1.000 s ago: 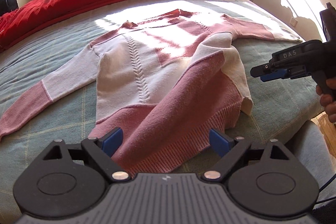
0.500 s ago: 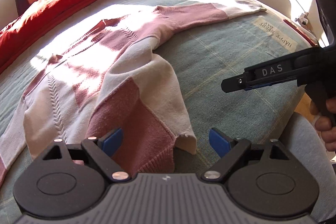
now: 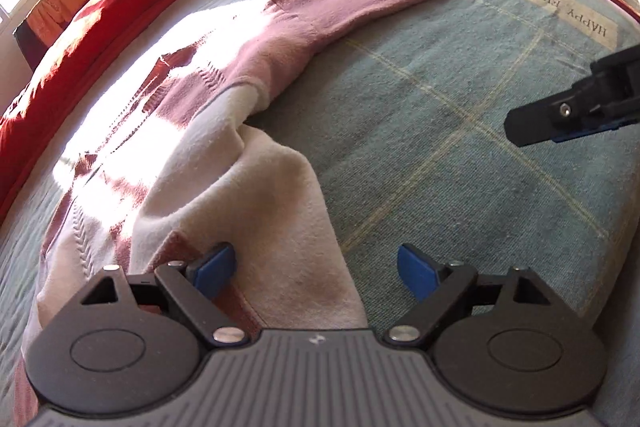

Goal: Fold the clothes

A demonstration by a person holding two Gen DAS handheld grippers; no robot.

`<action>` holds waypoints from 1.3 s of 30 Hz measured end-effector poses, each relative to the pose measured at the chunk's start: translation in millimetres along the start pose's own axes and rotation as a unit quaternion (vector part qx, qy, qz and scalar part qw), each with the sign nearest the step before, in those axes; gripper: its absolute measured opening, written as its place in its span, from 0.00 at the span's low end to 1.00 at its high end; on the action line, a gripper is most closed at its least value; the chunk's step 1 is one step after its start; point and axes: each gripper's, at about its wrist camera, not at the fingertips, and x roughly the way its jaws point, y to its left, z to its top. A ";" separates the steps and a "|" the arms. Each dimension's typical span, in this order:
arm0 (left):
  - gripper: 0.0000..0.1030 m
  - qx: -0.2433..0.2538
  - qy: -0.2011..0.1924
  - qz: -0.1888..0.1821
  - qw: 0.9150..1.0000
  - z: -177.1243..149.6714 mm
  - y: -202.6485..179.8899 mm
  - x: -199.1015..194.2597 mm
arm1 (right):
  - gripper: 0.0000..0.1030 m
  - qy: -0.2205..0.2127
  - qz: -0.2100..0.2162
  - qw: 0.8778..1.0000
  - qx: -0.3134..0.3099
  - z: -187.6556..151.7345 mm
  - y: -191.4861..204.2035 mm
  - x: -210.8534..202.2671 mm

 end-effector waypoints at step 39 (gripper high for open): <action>0.82 -0.222 -0.039 0.035 0.974 -71.4 194.7 -31.8 | 0.52 0.071 0.111 0.979 -0.155 39.8 93.5 126.6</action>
